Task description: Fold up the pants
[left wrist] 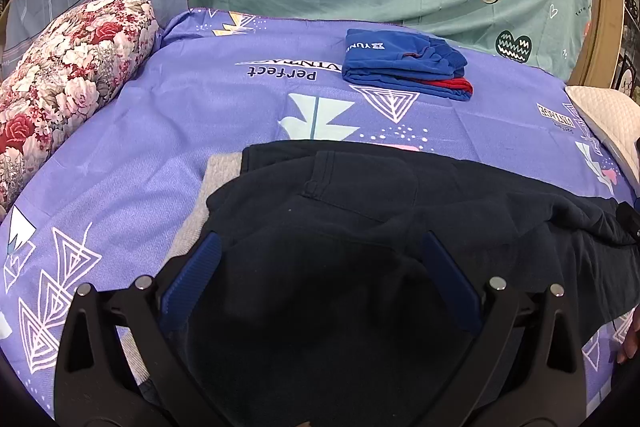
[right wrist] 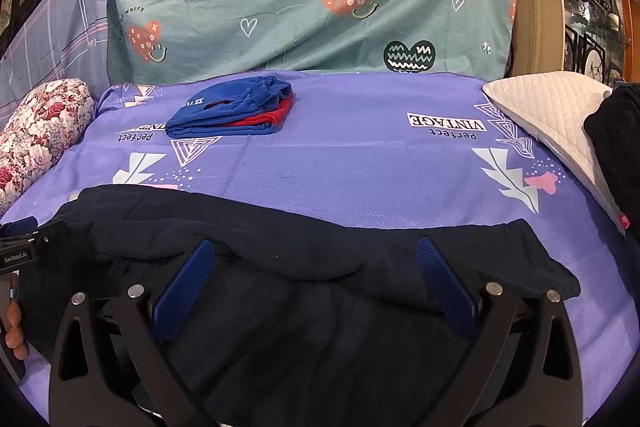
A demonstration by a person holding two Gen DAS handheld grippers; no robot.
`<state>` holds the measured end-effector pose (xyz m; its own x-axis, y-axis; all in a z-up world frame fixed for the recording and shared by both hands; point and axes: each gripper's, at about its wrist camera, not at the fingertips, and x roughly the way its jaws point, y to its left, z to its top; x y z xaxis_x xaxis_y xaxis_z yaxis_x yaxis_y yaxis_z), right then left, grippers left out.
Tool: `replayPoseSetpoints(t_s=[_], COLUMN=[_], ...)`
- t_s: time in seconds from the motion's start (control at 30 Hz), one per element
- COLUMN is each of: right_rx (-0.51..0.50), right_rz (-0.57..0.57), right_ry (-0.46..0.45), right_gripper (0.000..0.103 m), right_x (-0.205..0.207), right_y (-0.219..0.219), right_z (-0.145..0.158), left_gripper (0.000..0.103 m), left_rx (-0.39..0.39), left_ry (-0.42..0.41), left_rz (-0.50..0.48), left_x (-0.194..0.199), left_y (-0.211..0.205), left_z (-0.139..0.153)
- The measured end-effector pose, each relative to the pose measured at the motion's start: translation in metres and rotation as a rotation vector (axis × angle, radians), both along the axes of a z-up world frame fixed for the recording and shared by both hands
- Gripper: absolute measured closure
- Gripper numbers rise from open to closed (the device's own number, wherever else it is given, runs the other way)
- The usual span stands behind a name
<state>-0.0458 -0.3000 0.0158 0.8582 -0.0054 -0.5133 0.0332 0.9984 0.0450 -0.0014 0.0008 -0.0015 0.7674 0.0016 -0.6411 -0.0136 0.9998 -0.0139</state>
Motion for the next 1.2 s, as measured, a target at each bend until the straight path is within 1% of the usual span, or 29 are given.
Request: replayPoseSetpoints(t_s=[0.93,1.0,1.07,1.1,1.2], right_rx=[0.012,0.013,0.016,0.018,0.032], right_rz=[-0.001,-0.001,-0.001,-0.001,-0.001], right_ry=[0.009,0.009,0.008,0.01,0.016], right_gripper=[0.001,0.001,0.001,0.001,0.001], right_x=[0.001,0.001,0.001,0.001,0.002], right_y=[-0.004,-0.003,-0.004,-0.005,-0.006], right_z=[-0.003,-0.002,-0.002,-0.002,-0.002], left_gripper=[0.002,0.002,0.002,0.002,0.002], left_rx=[-0.012,-0.051,-0.14,-0.172,-0.179], left_ry=[-0.001,0.03,0.089,0.117,0.152], left_rz=[0.008,0.007,-0.02,-0.029,-0.037], left_x=[0.003,0.003,0.003,0.004,0.014], left_y=[0.004,0.011,0.028,0.037,0.067], left_z=[0.0,0.0,0.004,0.008,0.028])
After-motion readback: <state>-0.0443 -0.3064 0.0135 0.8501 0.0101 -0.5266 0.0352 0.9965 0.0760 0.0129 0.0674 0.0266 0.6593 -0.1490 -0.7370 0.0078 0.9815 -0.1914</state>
